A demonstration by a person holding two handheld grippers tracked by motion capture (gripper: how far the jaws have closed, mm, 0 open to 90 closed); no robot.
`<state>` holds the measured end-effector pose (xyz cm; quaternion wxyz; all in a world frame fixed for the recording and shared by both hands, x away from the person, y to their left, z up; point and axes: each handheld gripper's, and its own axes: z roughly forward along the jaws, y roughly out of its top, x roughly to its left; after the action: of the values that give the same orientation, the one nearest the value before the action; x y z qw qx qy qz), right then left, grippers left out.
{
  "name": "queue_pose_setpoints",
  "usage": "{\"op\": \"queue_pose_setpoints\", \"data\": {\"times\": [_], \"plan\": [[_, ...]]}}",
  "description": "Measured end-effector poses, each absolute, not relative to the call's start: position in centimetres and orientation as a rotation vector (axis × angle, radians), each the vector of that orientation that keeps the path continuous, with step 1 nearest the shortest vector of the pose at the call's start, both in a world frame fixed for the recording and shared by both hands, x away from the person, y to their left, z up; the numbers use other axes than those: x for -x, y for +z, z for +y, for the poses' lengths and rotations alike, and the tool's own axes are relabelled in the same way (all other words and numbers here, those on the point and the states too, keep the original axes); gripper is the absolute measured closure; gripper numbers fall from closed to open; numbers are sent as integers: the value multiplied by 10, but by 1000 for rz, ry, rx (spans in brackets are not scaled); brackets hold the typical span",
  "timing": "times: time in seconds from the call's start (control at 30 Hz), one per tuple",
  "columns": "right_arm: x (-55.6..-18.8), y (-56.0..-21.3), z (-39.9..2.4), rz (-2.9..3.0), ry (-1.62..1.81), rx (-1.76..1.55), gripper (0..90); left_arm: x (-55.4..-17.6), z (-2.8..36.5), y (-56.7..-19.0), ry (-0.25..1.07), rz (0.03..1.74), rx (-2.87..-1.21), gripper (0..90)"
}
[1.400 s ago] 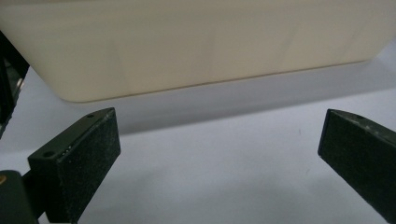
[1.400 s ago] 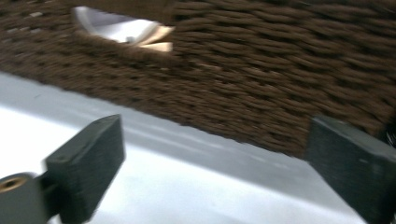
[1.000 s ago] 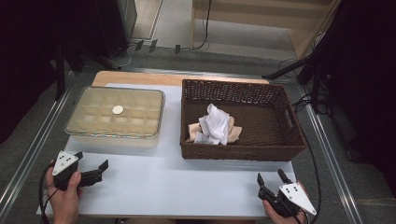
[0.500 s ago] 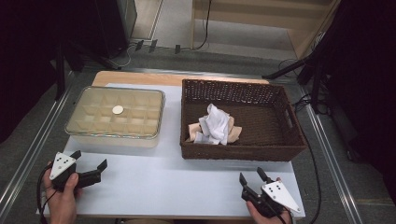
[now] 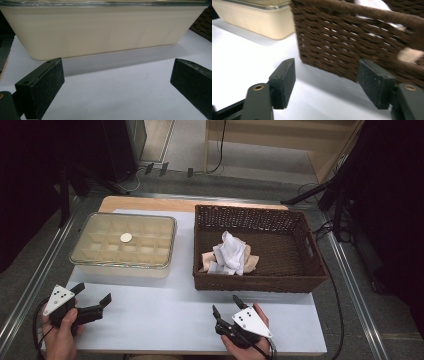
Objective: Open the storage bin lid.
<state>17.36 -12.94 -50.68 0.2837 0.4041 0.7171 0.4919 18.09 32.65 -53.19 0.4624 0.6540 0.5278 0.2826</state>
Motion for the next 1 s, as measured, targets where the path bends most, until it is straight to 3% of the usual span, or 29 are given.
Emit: {"op": "queue_pose_setpoints", "data": {"times": [0.27, 0.73, 1.0], "plan": [[-179, -505, -84, 1986, 1389, -1032, 300, -178, 333, -529, 707, 1290, -1587, 0], [-192, -491, -42, 2004, 1413, -1017, 274, -176, 351, -525, 683, 1298, -1535, 0], [-197, -491, -19, 1998, 1430, -1011, 277, -177, 360, -517, 655, 1407, -1451, 0]]}}
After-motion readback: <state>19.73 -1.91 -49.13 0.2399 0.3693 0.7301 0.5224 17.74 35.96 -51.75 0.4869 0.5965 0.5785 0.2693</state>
